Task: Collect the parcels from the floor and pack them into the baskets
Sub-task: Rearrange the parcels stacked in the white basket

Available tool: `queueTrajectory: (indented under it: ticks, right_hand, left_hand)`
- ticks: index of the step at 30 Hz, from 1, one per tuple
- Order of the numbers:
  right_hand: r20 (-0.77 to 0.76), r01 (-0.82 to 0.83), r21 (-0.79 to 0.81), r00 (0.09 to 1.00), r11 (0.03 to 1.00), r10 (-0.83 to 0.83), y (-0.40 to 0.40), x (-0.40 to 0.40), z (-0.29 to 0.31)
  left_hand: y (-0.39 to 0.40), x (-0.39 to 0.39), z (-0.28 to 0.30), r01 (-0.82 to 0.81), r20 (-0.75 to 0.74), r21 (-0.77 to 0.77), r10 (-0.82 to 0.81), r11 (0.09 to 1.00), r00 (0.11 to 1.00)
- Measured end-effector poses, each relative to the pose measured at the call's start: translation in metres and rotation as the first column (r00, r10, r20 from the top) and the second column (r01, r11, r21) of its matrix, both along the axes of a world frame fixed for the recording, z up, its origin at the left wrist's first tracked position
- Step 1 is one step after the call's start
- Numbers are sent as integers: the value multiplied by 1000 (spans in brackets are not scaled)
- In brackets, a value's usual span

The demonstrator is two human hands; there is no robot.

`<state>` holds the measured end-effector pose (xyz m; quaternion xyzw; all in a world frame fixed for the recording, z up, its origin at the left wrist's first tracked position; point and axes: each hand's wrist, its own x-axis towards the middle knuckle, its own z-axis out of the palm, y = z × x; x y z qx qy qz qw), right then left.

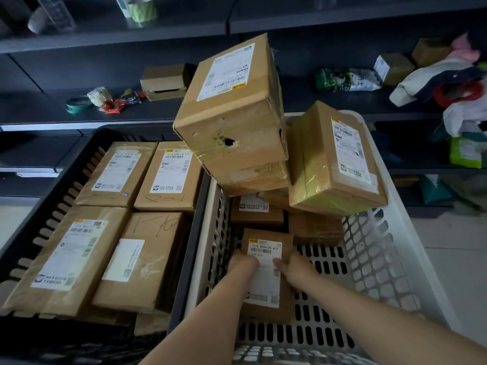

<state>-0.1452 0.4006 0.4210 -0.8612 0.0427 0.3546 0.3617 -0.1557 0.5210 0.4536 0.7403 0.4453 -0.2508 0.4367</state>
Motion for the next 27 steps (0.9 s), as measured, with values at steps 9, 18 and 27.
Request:
queueTrajectory:
  ticks: [9, 18, 27]
  right_hand:
    - [218, -8, 158, 975, 987, -27, 9, 14, 43]
    - [642, -92, 697, 522, 711, -562, 20, 59, 237]
    - [367, -16, 746, 844, 666, -391, 23, 44, 254]
  left_hand:
    - [-2, -1, 36, -124, 400, -140, 171, 982, 900]
    - [76, 7, 191, -282, 913, -307, 365, 909, 181]
    - [51, 9, 224, -51, 892, -268, 267, 962, 363]
